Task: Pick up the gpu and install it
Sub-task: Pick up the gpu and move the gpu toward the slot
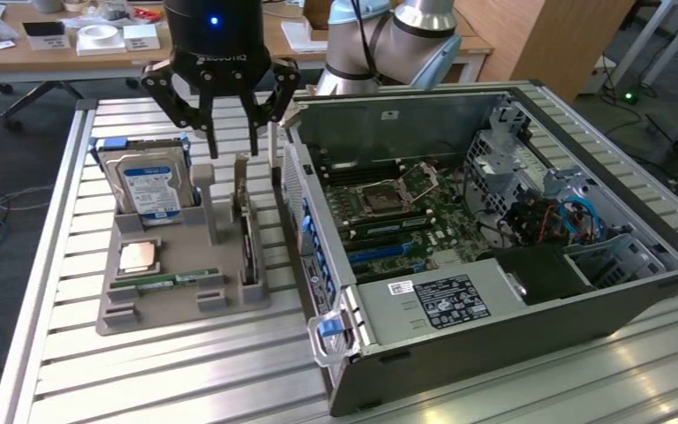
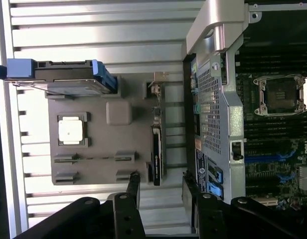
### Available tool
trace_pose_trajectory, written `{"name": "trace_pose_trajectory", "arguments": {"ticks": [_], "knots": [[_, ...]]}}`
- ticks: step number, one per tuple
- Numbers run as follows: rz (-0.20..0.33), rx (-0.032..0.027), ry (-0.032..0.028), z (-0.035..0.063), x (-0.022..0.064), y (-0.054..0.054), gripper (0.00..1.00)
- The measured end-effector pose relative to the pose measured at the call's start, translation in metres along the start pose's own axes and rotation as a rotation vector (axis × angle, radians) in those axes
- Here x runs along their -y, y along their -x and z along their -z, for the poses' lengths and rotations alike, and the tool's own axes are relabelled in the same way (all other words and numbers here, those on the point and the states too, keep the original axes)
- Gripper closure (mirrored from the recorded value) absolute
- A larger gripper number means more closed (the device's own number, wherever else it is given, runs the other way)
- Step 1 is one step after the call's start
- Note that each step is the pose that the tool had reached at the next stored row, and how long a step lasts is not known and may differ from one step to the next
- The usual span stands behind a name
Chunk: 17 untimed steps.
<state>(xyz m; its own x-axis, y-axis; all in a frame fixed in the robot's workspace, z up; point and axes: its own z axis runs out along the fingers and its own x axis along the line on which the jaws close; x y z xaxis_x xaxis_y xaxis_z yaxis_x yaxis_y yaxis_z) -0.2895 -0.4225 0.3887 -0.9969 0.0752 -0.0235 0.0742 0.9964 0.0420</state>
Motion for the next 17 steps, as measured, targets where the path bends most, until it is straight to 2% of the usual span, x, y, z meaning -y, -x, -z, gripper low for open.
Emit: {"name": "trace_pose_trajectory", "arguments": {"ticks": [17], "knots": [[0.000, 0.0000, 0.0000, -0.0207, 0.0009, 0.000, 0.53]]}}
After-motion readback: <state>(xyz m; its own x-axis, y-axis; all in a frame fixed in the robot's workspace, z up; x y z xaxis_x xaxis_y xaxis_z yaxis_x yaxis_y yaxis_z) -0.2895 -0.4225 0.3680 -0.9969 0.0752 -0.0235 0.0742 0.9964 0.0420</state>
